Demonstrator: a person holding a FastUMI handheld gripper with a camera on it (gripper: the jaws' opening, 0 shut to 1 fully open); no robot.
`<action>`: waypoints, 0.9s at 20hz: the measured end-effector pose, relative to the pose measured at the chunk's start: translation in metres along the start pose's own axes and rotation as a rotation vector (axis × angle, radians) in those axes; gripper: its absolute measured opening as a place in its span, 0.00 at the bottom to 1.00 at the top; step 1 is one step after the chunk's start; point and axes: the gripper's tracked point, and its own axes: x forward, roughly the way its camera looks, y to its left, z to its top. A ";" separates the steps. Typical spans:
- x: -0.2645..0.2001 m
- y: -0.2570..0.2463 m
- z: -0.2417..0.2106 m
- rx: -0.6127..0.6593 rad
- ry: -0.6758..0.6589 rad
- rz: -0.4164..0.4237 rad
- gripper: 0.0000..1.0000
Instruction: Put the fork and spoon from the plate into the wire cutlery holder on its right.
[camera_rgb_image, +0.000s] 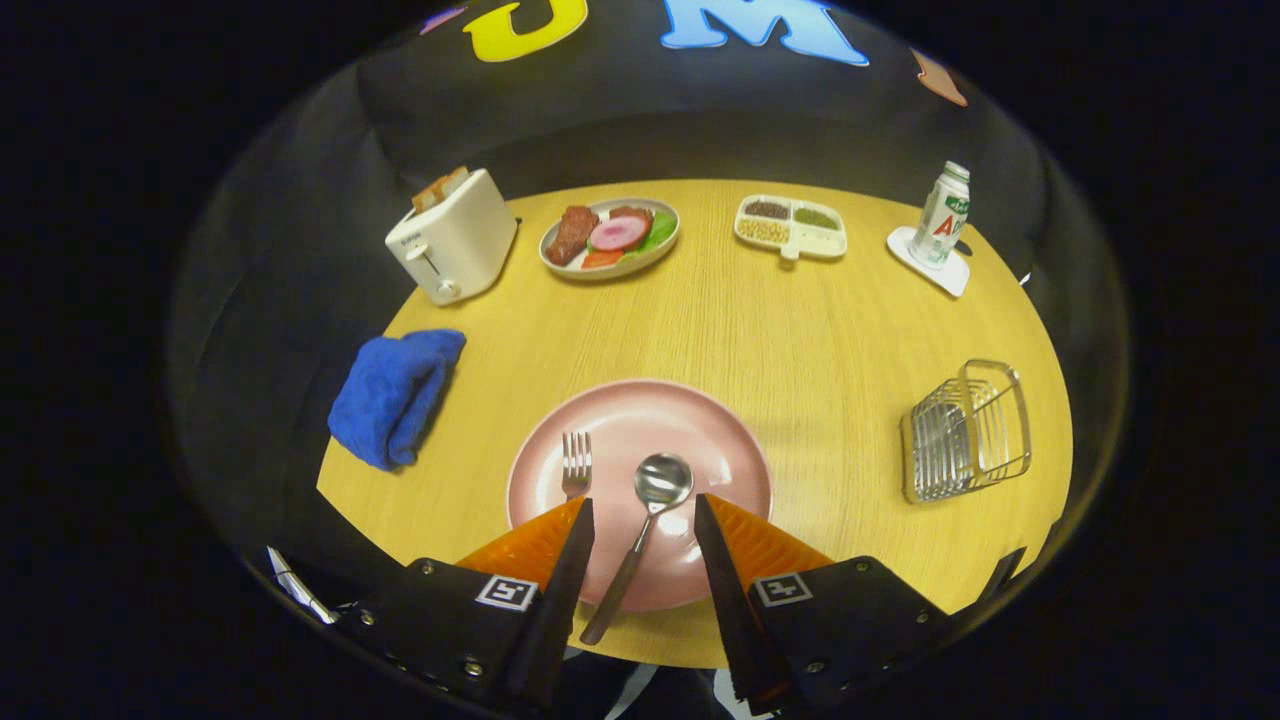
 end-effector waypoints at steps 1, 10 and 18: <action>0.007 0.002 -0.010 0.012 0.033 0.005 0.64; 0.050 -0.002 -0.065 0.043 0.180 -0.022 0.42; 0.045 -0.004 -0.054 0.089 0.141 0.012 0.09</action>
